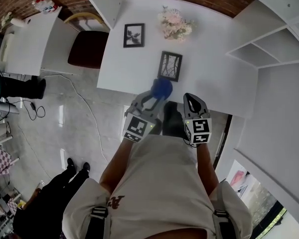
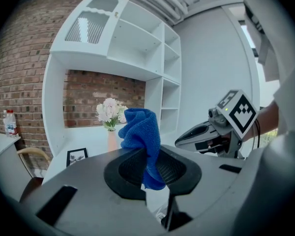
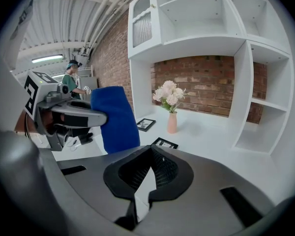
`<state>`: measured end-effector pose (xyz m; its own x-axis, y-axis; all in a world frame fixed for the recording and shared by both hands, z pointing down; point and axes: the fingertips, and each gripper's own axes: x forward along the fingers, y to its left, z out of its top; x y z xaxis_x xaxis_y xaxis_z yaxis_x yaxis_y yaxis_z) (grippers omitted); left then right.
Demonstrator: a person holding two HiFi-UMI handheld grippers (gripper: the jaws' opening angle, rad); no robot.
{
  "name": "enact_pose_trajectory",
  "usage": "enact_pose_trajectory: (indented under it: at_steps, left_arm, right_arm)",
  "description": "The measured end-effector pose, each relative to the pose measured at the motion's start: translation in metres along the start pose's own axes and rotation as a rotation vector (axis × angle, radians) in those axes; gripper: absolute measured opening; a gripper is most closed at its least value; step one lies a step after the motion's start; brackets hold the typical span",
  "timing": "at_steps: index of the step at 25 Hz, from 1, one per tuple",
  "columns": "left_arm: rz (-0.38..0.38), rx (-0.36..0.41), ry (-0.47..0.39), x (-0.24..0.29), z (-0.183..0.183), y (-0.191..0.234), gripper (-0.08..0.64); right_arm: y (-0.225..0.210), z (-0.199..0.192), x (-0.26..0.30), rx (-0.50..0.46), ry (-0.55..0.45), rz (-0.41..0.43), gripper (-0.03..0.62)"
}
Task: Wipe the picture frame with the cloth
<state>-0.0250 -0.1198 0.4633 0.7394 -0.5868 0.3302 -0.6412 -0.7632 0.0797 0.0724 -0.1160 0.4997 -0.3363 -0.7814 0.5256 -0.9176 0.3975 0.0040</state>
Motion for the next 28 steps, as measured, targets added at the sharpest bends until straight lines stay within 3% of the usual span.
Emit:
enact_pose_trajectory:
  at_steps: [28]
  left_arm:
    - [0.045,-0.05,0.126,0.077,-0.044,0.022,0.051]
  right_arm:
    - [-0.024,-0.077,0.111,-0.032,0.2,0.13,-0.002]
